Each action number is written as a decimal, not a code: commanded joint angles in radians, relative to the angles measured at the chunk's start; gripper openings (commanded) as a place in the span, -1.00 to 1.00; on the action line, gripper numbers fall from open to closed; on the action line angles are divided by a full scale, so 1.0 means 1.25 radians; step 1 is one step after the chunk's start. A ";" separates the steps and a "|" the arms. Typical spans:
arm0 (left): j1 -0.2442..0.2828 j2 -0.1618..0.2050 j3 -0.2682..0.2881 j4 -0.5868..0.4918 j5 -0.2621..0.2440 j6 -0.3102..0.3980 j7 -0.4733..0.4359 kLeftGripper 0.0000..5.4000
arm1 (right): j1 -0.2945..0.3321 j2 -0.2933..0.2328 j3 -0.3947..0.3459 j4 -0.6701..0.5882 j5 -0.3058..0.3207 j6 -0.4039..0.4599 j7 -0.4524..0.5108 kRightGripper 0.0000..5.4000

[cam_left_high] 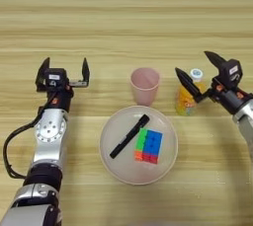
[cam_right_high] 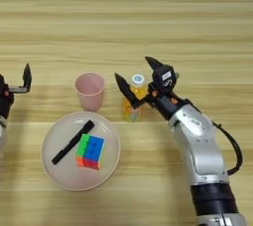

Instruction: Move the objects on the table

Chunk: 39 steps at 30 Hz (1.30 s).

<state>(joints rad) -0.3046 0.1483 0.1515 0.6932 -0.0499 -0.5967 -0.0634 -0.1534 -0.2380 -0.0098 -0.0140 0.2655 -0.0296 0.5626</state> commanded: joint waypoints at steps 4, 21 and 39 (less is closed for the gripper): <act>-0.018 0.002 -0.003 0.013 0.007 -0.003 0.003 1.00 | -0.015 -0.021 -0.008 -0.052 0.022 0.019 0.011 0.98; -0.021 0.000 -0.004 0.013 0.008 -0.003 0.006 1.00 | 0.006 -0.093 -0.011 -0.136 0.093 0.007 0.133 0.98; -0.017 -0.006 -0.008 0.000 0.014 0.001 0.013 1.00 | 0.023 -0.218 -0.031 -0.175 0.178 0.054 0.301 0.98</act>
<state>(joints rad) -0.3219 0.1394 0.1488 0.7017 -0.0456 -0.5967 -0.0541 -0.1321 -0.4806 -0.0374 -0.2183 0.4631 0.0157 0.9126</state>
